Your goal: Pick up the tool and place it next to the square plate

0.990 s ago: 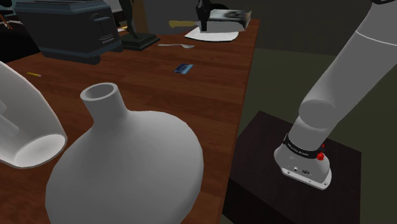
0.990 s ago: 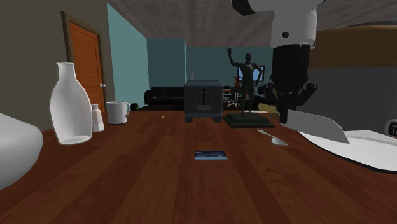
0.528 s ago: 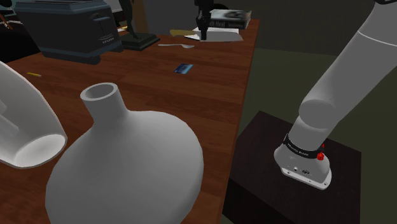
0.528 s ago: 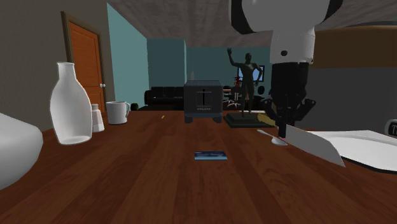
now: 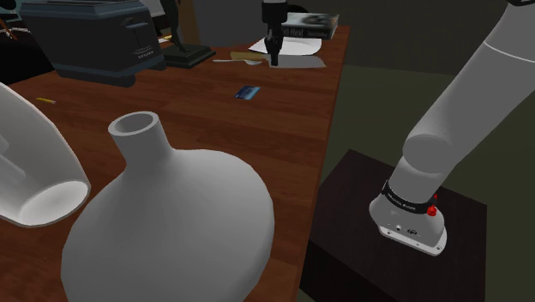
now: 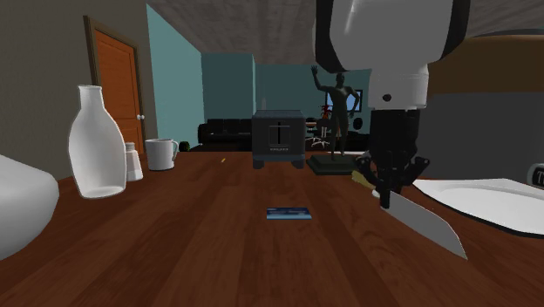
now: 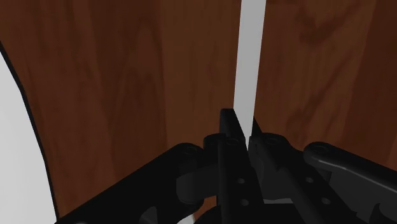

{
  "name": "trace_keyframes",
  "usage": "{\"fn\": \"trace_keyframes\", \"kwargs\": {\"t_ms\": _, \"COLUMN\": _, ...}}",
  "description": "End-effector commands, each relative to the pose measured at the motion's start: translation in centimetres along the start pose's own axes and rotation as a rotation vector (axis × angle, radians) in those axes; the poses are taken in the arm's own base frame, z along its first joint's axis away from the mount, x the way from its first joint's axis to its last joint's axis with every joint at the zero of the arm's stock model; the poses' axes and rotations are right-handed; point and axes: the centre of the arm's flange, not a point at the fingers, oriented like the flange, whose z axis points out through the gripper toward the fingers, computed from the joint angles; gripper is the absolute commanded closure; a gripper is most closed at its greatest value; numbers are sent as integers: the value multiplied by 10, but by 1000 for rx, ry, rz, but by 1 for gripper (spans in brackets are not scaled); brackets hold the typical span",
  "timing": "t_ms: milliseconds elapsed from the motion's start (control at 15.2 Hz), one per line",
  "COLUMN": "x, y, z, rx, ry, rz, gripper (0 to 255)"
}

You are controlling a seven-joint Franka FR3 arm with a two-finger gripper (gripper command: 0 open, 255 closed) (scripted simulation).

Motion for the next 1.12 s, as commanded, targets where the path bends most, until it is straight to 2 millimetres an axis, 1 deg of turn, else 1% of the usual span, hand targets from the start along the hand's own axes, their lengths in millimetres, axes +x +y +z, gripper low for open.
{"fn": "trace_keyframes", "kwargs": {"t_ms": 0, "x": 0, "y": 0, "z": 2, "rx": 0, "ry": 0, "rz": 0, "gripper": 255}}
{"fn": "trace_keyframes", "kwargs": {"t_ms": 330, "x": 0, "y": 0, "z": 2, "rx": 0, "ry": 0, "rz": 0, "gripper": 255}}
{"fn": "trace_keyframes", "kwargs": {"t_ms": 396, "x": 0, "y": 0, "z": 2, "rx": 0, "ry": 0, "rz": 0, "gripper": 0}}
{"fn": "trace_keyframes", "kwargs": {"t_ms": 726, "x": 0, "y": 0, "z": 2, "rx": 0, "ry": 0, "rz": 0, "gripper": 0}}
{"fn": "trace_keyframes", "kwargs": {"t_ms": 924, "x": 0, "y": 0, "z": -37, "rx": 0, "ry": 0, "rz": 0, "gripper": 0}}
{"fn": "trace_keyframes", "kwargs": {"t_ms": 990, "x": 0, "y": 0, "z": -48, "rx": 0, "ry": 0, "rz": 0, "gripper": 0}}
{"fn": "trace_keyframes", "kwargs": {"t_ms": 1056, "x": 0, "y": 0, "z": -48, "rx": 0, "ry": 0, "rz": 0, "gripper": 0}}
